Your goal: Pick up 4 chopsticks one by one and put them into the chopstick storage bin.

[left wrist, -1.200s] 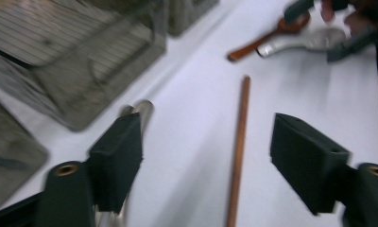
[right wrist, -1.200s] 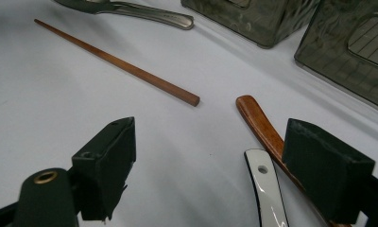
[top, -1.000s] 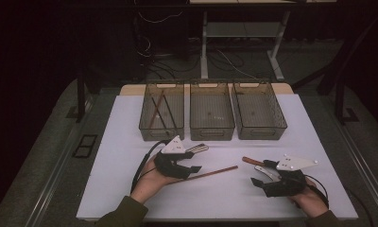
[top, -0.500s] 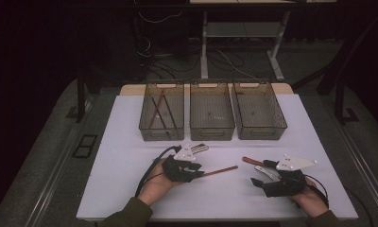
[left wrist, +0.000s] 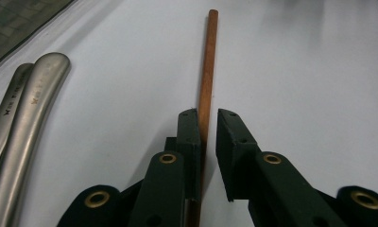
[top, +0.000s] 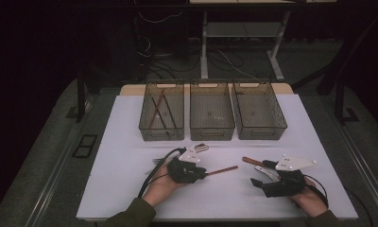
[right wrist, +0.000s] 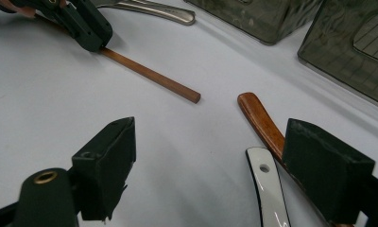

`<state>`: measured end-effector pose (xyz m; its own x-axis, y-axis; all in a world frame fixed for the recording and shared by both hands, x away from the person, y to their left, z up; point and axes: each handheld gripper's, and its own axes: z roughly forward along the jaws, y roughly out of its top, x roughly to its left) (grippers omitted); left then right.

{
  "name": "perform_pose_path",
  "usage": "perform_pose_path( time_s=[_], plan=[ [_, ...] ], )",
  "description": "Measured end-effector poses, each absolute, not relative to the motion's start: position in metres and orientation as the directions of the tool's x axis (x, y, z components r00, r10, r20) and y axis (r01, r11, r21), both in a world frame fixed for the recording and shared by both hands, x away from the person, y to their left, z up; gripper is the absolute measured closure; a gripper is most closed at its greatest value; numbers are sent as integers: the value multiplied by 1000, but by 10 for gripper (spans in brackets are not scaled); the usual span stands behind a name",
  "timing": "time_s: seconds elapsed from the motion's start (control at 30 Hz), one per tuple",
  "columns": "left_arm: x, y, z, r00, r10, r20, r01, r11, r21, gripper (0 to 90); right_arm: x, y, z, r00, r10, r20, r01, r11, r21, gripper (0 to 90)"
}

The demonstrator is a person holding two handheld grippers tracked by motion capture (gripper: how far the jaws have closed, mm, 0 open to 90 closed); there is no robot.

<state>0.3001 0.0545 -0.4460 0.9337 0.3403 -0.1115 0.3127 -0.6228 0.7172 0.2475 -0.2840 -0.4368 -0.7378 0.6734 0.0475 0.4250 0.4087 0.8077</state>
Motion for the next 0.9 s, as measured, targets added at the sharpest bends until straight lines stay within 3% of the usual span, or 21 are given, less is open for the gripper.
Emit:
perform_pose_path(
  time_s=[0.37,0.9],
  plan=[
    [300,52,-450,938,339,-79,292,-643,708,823,247,-283,-437,-739,672,50,427,409,807,179],
    [302,52,-448,933,343,-107,316,-641,700,836,248,-284,-437,-731,679,70,433,382,816,179]
  ],
)
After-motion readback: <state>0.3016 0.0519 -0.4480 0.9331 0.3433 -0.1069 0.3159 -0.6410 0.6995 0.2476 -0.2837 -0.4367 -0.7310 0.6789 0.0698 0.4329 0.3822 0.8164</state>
